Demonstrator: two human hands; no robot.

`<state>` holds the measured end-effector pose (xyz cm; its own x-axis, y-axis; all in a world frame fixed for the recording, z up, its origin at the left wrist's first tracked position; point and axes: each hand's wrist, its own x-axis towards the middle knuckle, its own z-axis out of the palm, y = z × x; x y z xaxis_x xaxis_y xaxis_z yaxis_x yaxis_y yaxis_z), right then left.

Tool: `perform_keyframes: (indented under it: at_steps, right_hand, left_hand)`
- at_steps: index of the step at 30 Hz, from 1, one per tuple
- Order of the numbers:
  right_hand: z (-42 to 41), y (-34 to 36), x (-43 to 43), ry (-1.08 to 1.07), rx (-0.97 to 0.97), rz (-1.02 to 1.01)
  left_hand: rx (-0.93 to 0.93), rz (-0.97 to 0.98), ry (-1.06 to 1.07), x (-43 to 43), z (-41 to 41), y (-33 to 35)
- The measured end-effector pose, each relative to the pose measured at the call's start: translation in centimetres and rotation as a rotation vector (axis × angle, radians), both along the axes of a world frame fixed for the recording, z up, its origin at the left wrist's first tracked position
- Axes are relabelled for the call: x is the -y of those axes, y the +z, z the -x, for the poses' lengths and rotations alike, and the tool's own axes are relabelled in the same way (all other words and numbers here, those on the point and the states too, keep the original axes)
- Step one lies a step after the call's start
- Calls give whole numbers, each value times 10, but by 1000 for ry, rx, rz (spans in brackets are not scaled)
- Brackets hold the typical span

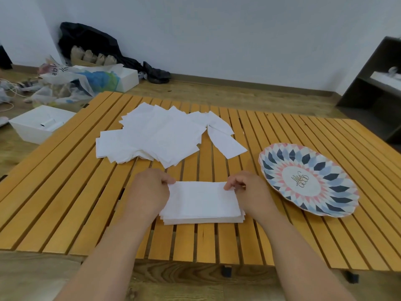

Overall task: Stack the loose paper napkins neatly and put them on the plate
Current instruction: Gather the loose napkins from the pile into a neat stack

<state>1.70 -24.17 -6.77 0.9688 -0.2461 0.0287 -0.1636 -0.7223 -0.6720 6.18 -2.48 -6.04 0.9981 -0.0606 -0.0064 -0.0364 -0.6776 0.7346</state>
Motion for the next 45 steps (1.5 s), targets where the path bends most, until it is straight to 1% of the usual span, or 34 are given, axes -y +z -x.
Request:
perform_keyframes:
  at_steps: [3, 5, 7, 10, 12, 14, 16, 19, 21, 25, 28, 31, 33, 36, 39, 41, 43, 45]
  right_hand:
    - [3, 0, 0, 42, -16, 89]
    - [5, 1, 1, 47, 21, 162]
    - [6, 4, 2, 56, 41, 230]
    - [6, 6, -1, 71, 45, 346]
    - [7, 6, -2, 90, 34, 380]
    - [6, 6, -3, 105, 16, 371]
    - [6, 6, -3, 111, 20, 357]
    - [6, 5, -3, 106, 33, 350]
    - [5, 4, -3, 111, 33, 353]
    - [5, 2, -5, 140, 30, 356]
    - [5, 1, -5, 160, 11, 350]
    - [4, 1, -5, 172, -5, 355]
    - [3, 0, -5, 172, 9, 337]
    - [1, 2, -4, 137, 80, 226]
    - [-1, 7, -5, 42, 153, 18]
    - [-1, 15, -6, -36, 157, -210]
    - [1, 26, -7, -88, 135, -515]
    - [7, 35, -6, -96, 87, -781]
  left_hand:
    - [40, -88, -8, -1, 0, 2]
    - [56, -77, 20, -5, -3, 8]
    - [85, -50, 89, -12, -7, 15]
    - [149, -71, 202, -22, -21, 20]
    - [196, -110, 211, -27, -35, 15]
    - [234, -159, 184, -27, -54, 9]
    - [227, -209, 164, -26, -76, 4]
    - [139, -330, 169, -23, -101, 0]
    - [89, -365, 193, -21, -112, -1]
    - [72, -344, 230, -20, -121, -3]
    - [96, -255, 238, -22, -121, -5]
    - [184, -181, 276, -22, -116, -3]
    - [294, -124, 326, -20, -109, 3]
    - [455, 113, 317, -14, -92, 26]
    - [487, 282, 215, -5, -57, 56]
    - [422, 398, 167, 2, -29, 71]
    - [283, 555, 114, 6, -4, 77]
    - [114, 728, 72, 8, 14, 75]
